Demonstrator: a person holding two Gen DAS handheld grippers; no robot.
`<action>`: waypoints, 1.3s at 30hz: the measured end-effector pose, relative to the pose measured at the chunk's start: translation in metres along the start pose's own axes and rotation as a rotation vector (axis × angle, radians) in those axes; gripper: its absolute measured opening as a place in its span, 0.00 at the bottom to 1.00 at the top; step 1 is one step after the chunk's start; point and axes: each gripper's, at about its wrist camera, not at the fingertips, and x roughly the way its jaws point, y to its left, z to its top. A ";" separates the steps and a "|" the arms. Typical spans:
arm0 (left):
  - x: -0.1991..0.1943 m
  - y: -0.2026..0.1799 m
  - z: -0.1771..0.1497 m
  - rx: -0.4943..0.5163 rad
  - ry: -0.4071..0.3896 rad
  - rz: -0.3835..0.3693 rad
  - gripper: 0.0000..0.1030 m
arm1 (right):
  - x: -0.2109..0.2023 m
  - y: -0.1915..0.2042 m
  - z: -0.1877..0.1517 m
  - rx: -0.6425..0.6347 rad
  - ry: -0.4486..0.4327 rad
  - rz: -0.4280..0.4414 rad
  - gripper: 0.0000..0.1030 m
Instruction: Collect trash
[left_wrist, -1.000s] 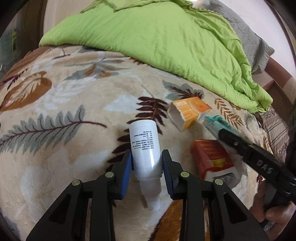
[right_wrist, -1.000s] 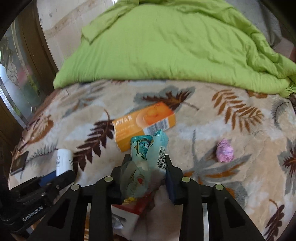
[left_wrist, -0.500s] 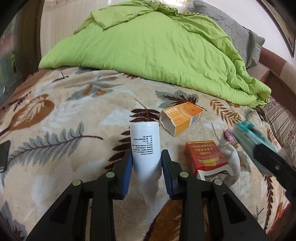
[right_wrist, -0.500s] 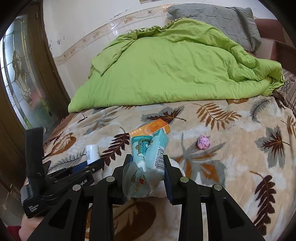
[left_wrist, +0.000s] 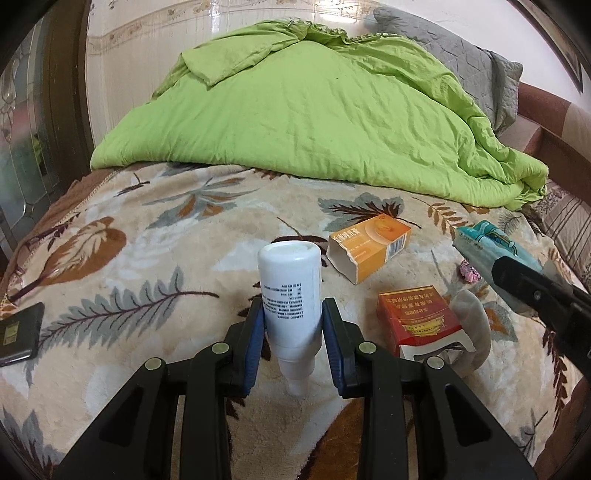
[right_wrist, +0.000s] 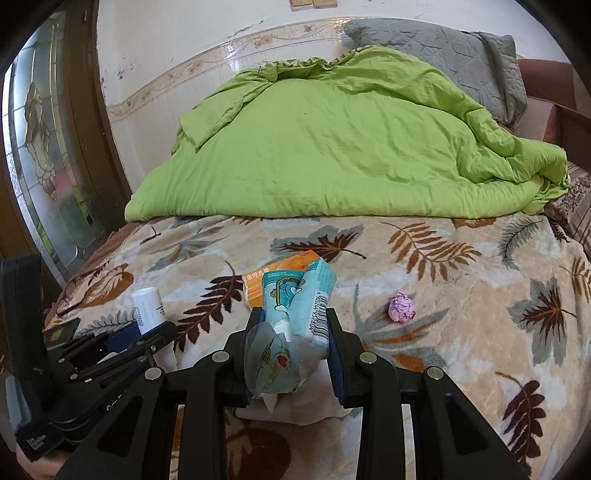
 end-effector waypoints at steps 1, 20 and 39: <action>-0.001 0.000 0.000 0.004 -0.003 0.003 0.29 | 0.000 -0.001 0.000 0.005 -0.001 0.000 0.33; -0.002 -0.002 -0.001 0.021 -0.008 0.005 0.29 | 0.001 -0.003 0.000 0.029 0.015 0.020 0.33; -0.005 -0.006 0.001 0.027 -0.014 -0.006 0.29 | 0.002 -0.004 0.001 0.035 0.019 0.023 0.33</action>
